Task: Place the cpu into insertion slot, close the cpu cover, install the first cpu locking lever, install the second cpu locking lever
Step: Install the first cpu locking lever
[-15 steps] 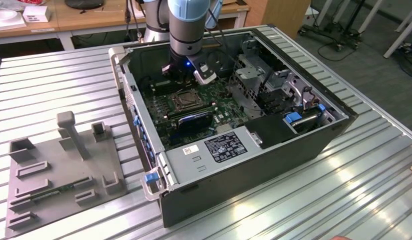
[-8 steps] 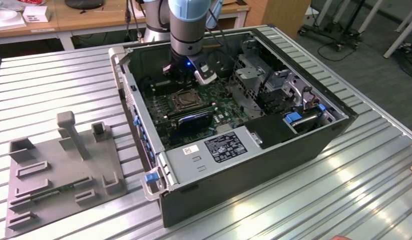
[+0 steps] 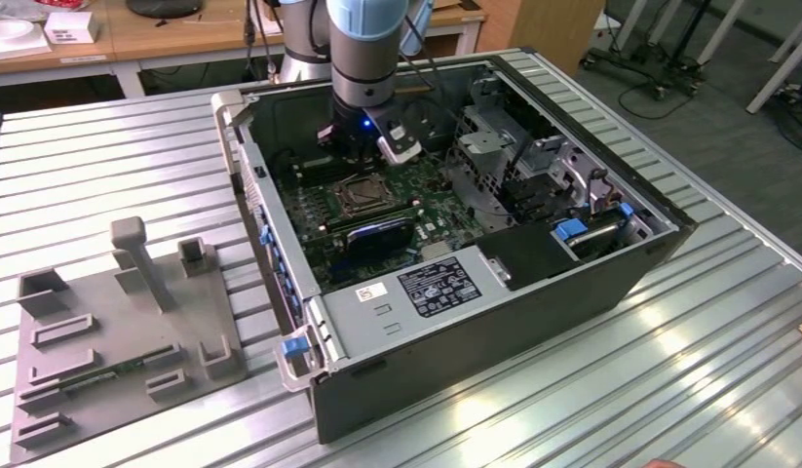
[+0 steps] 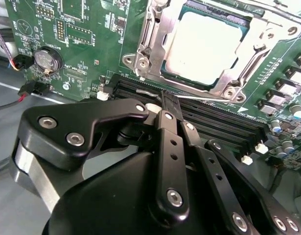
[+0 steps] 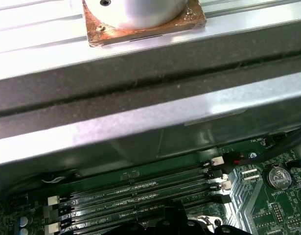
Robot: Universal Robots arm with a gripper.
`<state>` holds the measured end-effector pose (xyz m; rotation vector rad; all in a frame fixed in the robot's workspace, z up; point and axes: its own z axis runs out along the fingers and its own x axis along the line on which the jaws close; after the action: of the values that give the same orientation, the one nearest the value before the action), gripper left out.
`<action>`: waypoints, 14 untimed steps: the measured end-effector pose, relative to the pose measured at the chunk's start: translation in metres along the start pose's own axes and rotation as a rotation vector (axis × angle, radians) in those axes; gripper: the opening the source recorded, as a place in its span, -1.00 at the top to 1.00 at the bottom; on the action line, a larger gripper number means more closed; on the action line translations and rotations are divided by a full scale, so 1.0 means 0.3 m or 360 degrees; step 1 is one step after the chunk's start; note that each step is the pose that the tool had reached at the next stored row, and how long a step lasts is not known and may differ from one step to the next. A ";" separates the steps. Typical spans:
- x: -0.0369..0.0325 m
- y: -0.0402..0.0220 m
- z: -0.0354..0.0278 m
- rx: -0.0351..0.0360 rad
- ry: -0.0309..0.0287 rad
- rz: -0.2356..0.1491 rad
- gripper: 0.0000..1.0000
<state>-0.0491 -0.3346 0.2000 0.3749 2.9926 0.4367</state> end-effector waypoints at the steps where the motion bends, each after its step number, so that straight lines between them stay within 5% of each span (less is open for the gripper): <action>1: 0.000 0.001 0.000 0.0002 -0.00016 0.0003 0.80; 14: 0.000 0.014 0.006 0.0021 -0.00189 0.0044 0.80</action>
<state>-0.0478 -0.3302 0.1996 0.4194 2.9836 0.4155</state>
